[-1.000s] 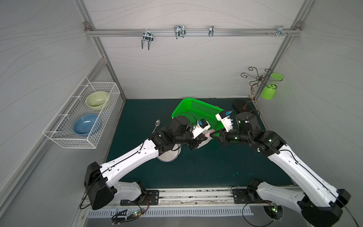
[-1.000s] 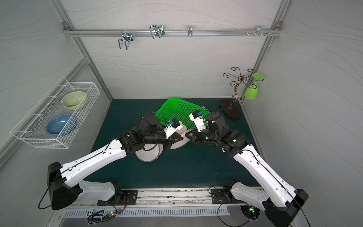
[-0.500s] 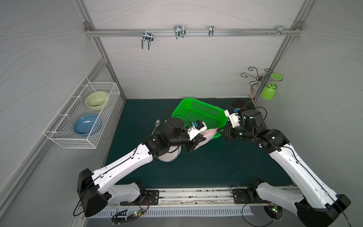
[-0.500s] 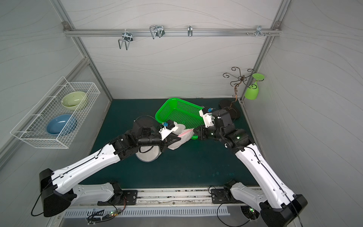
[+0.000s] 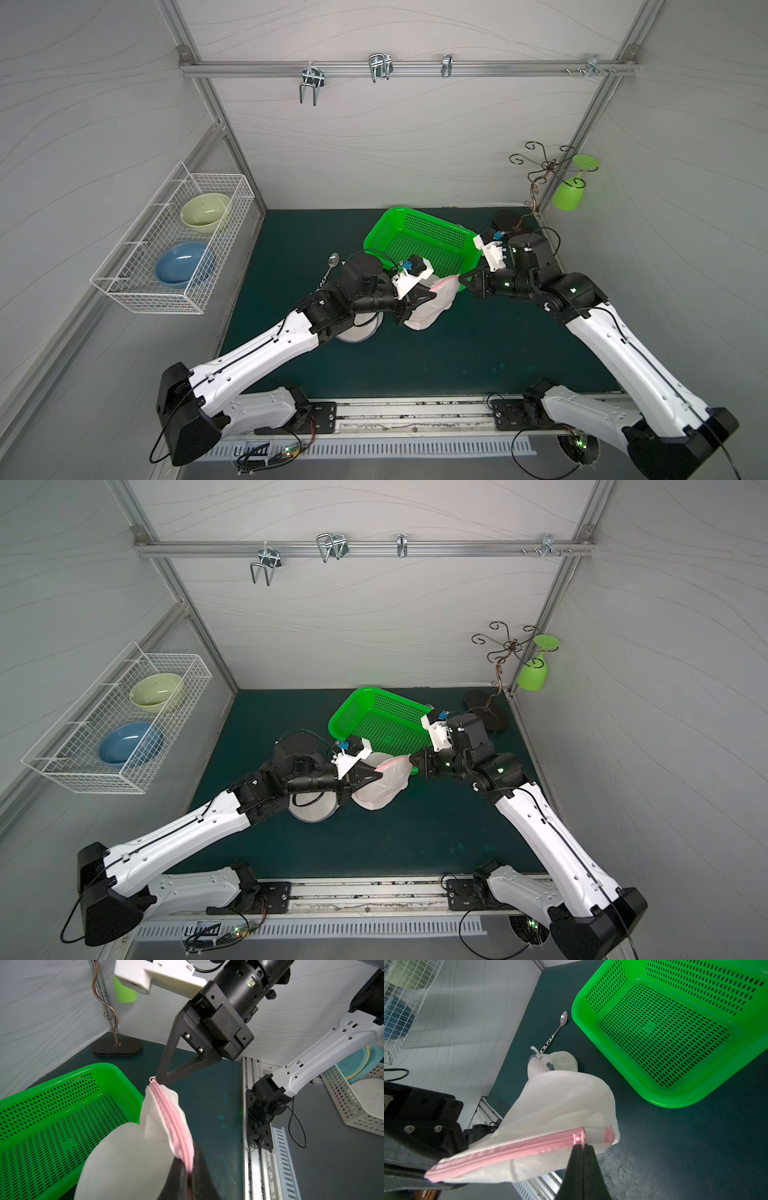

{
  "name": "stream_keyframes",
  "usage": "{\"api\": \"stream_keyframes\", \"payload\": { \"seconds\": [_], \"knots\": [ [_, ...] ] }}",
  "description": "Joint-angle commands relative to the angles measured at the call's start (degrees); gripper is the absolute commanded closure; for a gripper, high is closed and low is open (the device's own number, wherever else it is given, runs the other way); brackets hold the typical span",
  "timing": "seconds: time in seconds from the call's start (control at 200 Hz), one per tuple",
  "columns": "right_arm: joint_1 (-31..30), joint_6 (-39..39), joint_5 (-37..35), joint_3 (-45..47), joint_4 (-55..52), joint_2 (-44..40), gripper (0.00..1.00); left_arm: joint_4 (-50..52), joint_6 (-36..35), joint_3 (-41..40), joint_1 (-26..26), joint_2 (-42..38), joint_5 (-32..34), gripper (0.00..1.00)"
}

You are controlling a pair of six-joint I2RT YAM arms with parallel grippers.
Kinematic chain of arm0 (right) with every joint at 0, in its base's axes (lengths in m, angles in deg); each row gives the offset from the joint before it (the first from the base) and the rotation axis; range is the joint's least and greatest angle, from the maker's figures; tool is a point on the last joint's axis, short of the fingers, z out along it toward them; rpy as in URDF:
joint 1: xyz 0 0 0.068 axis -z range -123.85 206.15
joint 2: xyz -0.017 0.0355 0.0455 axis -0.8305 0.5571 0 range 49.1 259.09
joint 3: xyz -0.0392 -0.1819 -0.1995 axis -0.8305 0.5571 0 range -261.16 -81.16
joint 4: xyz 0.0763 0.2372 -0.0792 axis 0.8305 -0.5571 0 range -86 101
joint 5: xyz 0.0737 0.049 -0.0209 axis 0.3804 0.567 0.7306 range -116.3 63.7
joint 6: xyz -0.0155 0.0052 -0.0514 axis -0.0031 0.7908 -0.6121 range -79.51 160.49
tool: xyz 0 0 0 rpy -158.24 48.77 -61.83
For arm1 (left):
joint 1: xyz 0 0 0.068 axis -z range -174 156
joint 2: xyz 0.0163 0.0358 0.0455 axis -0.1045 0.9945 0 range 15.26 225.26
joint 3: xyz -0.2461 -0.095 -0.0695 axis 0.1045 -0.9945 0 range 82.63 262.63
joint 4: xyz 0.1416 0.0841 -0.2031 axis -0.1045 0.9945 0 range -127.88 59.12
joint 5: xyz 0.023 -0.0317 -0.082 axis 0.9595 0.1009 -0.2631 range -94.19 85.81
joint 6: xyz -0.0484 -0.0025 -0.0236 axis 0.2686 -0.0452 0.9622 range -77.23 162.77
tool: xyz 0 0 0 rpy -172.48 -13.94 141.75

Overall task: Turn the laundry bag inside out
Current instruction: Zip the zipper on the laundry bag, then place the laundry bag at the center of the board.

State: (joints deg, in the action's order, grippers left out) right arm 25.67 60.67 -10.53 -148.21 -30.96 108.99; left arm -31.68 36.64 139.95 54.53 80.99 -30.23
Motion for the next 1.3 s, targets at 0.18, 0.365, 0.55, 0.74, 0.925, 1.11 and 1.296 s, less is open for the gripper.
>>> {"api": "stream_keyframes", "payload": {
  "seconds": [0.18,0.365,0.55,0.74,0.925,1.11,1.296],
  "knots": [
    [6.95,0.69,7.78,7.46,5.42,-7.58,0.29,-15.48,17.28,-5.53,-4.47,1.03,-5.50,1.00],
    [8.80,4.52,10.04,13.72,9.46,-12.61,0.23,-24.77,34.34,-11.88,-5.35,3.03,-9.34,1.00],
    [9.77,3.89,8.42,12.29,8.33,-10.86,0.22,-40.66,47.55,-20.17,-5.33,5.45,-9.22,1.00],
    [9.79,5.35,9.40,12.73,10.14,-9.71,0.23,-52.43,52.76,-20.95,-5.32,14.20,-11.14,1.00],
    [9.82,4.91,8.71,12.21,9.45,-9.27,0.23,-49.49,49.36,-21.41,-6.17,18.93,-11.61,1.00],
    [9.98,4.52,6.49,12.11,8.36,-9.18,0.23,-24.14,39.39,-18.62,-6.77,13.11,-3.33,0.94],
    [10.37,5.20,5.39,12.38,8.38,-8.76,0.23,-4.82,35.07,-15.16,-6.75,10.33,5.84,0.62]
  ]
}}
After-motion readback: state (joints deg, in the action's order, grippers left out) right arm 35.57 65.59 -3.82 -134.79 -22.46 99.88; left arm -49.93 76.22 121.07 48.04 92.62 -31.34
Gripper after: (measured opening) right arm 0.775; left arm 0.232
